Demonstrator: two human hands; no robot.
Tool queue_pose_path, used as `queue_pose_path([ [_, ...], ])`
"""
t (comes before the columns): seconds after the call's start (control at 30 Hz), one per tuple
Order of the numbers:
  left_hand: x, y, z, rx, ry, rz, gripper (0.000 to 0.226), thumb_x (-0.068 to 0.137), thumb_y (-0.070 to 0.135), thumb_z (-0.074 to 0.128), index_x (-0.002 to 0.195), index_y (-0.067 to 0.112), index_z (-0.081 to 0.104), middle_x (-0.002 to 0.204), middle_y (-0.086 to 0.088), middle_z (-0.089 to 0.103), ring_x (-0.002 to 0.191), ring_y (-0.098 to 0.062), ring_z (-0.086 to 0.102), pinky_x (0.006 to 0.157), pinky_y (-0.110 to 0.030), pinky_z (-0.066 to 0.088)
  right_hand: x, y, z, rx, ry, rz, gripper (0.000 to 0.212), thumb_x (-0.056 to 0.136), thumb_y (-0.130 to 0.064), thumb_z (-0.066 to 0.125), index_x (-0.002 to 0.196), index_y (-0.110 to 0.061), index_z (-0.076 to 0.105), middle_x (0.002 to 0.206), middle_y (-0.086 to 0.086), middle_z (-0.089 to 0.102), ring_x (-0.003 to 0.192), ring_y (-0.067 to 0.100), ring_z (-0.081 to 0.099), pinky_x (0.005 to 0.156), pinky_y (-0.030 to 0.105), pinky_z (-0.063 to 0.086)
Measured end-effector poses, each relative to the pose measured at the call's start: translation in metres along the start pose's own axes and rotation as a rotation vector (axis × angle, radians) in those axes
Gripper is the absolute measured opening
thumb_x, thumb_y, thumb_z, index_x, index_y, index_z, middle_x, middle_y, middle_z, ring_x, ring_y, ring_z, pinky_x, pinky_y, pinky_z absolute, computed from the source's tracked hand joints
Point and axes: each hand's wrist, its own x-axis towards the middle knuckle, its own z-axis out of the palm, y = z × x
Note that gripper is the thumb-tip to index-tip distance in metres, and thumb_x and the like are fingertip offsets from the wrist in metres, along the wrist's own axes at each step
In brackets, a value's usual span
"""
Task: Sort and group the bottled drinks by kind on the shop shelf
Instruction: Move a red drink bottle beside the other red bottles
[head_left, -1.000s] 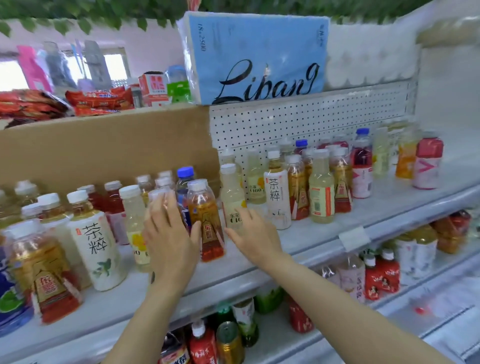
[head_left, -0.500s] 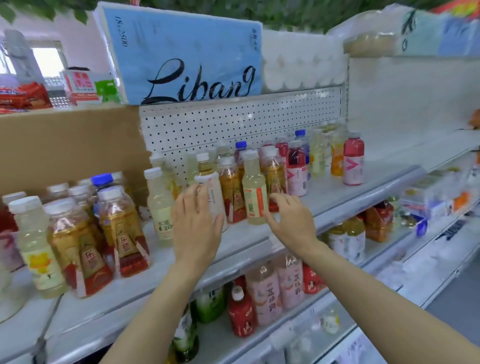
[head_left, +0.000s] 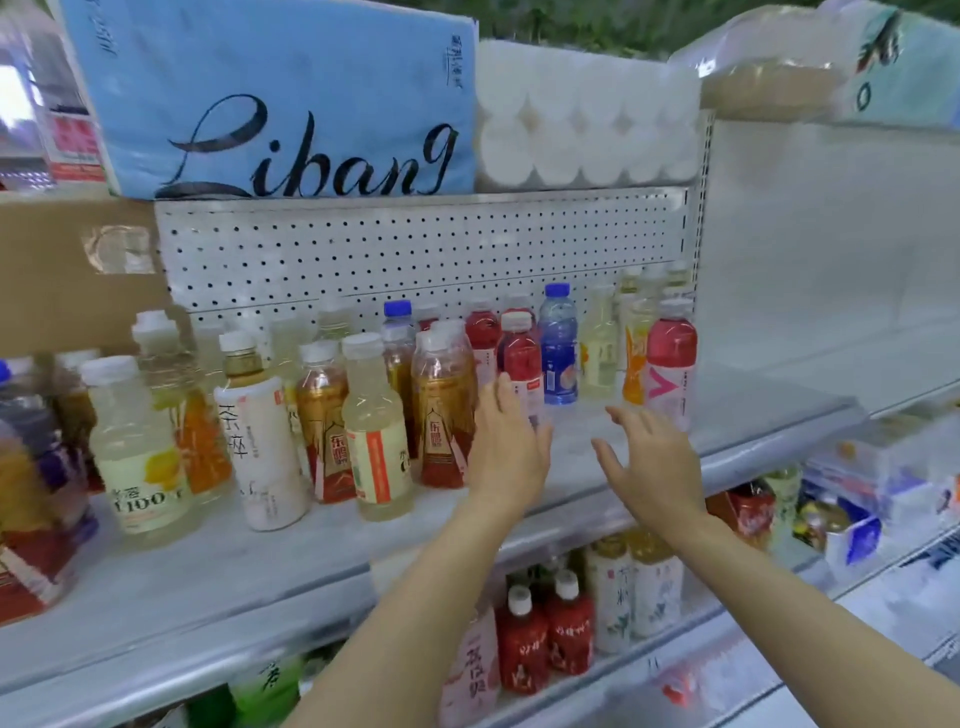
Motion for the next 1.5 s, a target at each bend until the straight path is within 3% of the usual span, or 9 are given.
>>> queue_pose_path([
  [0.27, 0.075, 0.016, 0.062, -0.071, 0.051, -0.361, 0.117, 0.089, 0.038, 0.072, 0.156, 0.005, -0.018, 0.167, -0.016, -0.006, 0.155, -0.032, 0.005, 0.124, -0.046, 0.017, 0.027, 0.061, -0.002, 0.031, 0.215, 0.011, 0.046, 0.081, -0.017, 0.079, 0.119, -0.002, 0.058, 0.102, 0.013, 0.061, 0.094, 0.02, 0.043, 0.079, 0.03, 0.039],
  [0.37, 0.093, 0.009, 0.075, -0.04, 0.091, -0.482, 0.121, 0.085, 0.037, 0.077, 0.157, 0.013, -0.017, 0.165, -0.02, 0.009, 0.147, -0.041, 0.027, 0.114, -0.058, 0.034, 0.038, 0.08, -0.004, 0.007, 0.257, 0.054, 0.058, 0.08, -0.016, 0.079, 0.127, 0.003, 0.049, 0.113, 0.019, 0.055, 0.103, 0.027, 0.041, 0.09, 0.033, 0.034],
  [0.47, 0.099, 0.0, 0.078, -0.063, 0.109, -0.546, 0.111, 0.088, 0.036, 0.075, 0.158, 0.017, -0.009, 0.158, -0.02, 0.029, 0.129, -0.04, 0.051, 0.101, -0.054, 0.047, 0.048, 0.094, -0.003, 0.089, 0.209, 0.152, 0.074, 0.081, -0.023, 0.078, 0.138, 0.002, 0.039, 0.13, 0.021, 0.046, 0.119, 0.033, 0.04, 0.102, 0.039, 0.033],
  [0.6, 0.102, -0.014, 0.075, -0.078, 0.063, -0.556, 0.091, 0.088, 0.038, 0.075, 0.151, 0.011, 0.015, 0.145, -0.016, 0.049, 0.118, -0.037, 0.061, 0.094, -0.048, 0.052, 0.058, 0.111, 0.01, 0.214, 0.16, 0.207, 0.087, 0.081, -0.034, 0.077, 0.146, -0.002, 0.029, 0.141, 0.019, 0.039, 0.129, 0.031, 0.035, 0.11, 0.046, 0.034],
  [0.7, 0.103, -0.015, 0.077, -0.056, 0.086, -0.549, 0.091, 0.087, 0.04, 0.075, 0.15, 0.011, 0.015, 0.143, -0.015, 0.051, 0.117, -0.037, 0.061, 0.095, -0.048, 0.053, 0.07, 0.118, 0.018, 0.315, 0.127, 0.222, 0.094, 0.08, -0.033, 0.08, 0.15, -0.006, 0.023, 0.145, 0.018, 0.035, 0.133, 0.031, 0.034, 0.112, 0.047, 0.034],
  [0.87, 0.108, -0.007, 0.082, -0.07, 0.115, -0.605, 0.08, 0.088, 0.039, 0.074, 0.142, 0.01, 0.022, 0.13, -0.014, 0.058, 0.106, -0.036, 0.067, 0.087, -0.043, 0.054, 0.081, 0.119, 0.029, 0.42, 0.071, 0.229, 0.101, 0.081, -0.024, 0.081, 0.154, -0.015, 0.012, 0.144, 0.017, 0.033, 0.132, 0.029, 0.036, 0.101, 0.031, 0.033],
  [0.97, 0.115, -0.004, 0.086, -0.068, 0.151, -0.625, 0.077, 0.087, 0.037, 0.075, 0.14, 0.012, 0.025, 0.113, -0.003, 0.057, 0.093, -0.031, 0.07, 0.082, -0.045, 0.059, 0.086, 0.126, 0.035, 0.468, 0.048, 0.288, 0.105, 0.08, -0.028, 0.081, 0.155, -0.021, 0.008, 0.147, 0.016, 0.032, 0.133, 0.032, 0.039, 0.102, 0.039, 0.039],
  [1.27, 0.144, 0.002, 0.094, -0.011, 0.205, -0.635, 0.087, 0.09, 0.034, 0.073, 0.151, 0.008, 0.016, 0.141, -0.015, 0.051, 0.122, -0.034, 0.058, 0.094, -0.043, 0.051, 0.102, 0.146, 0.05, 0.569, -0.196, 0.454, 0.084, 0.077, -0.032, 0.083, 0.139, -0.012, 0.03, 0.131, 0.015, 0.053, 0.112, 0.035, 0.058, 0.09, 0.044, 0.048],
  [1.5, 0.156, -0.011, 0.101, -0.036, 0.241, -0.596, 0.089, 0.088, 0.04, 0.074, 0.15, 0.013, 0.017, 0.144, -0.011, 0.047, 0.123, -0.03, 0.057, 0.095, -0.044, 0.055, 0.101, 0.142, 0.054, 0.668, -0.21, 0.416, 0.078, 0.077, -0.028, 0.083, 0.136, -0.014, 0.034, 0.122, 0.007, 0.054, 0.1, 0.027, 0.057, 0.081, 0.036, 0.045],
])
